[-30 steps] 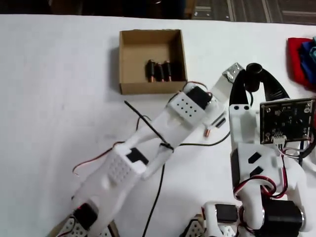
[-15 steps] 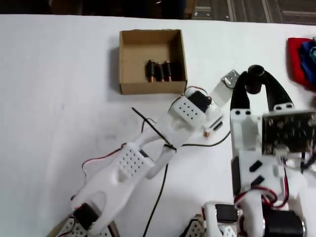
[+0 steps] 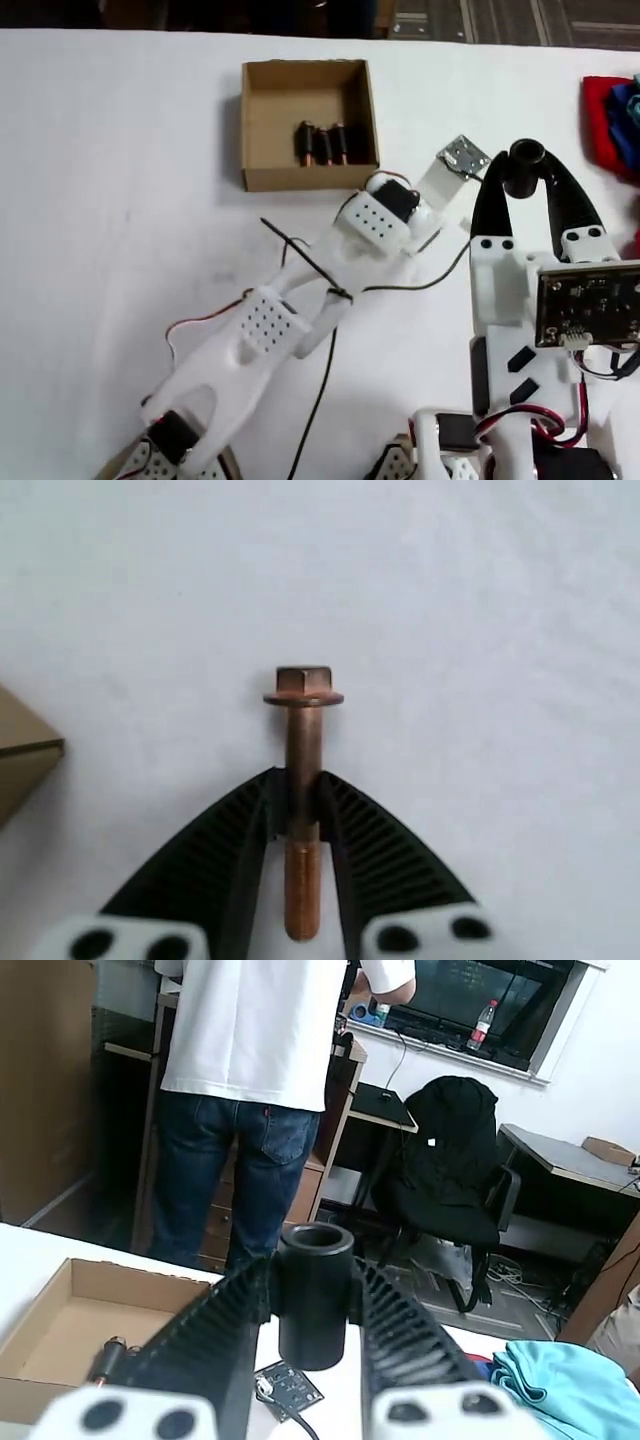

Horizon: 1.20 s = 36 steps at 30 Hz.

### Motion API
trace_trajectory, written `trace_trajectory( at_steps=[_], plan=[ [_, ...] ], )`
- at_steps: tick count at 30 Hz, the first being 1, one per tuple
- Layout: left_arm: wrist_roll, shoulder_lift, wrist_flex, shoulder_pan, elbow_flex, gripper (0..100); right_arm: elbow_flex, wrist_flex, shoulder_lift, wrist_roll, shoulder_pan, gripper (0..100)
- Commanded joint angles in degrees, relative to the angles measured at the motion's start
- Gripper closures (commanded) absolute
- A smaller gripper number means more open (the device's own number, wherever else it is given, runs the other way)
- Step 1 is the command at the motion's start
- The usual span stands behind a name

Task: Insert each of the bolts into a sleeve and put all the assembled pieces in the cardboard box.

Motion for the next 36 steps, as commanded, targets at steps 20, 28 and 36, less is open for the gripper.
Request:
trace_trajectory(
  at_steps=[20,28,36],
  plan=[
    [0.2,-6.7,26.4,-19.6,-5.1,98,-0.9,-0.7,-0.3,0.0,0.2,97.9],
    [0.1,-7.0,26.4,-22.6,-1.2,97,0.4,-2.2,-0.3,0.0,0.4,97.9],
    [0.2,-6.5,25.1,-22.9,-0.7,97,2.3,-3.8,-0.3,0.0,0.4,97.9]
  ],
)
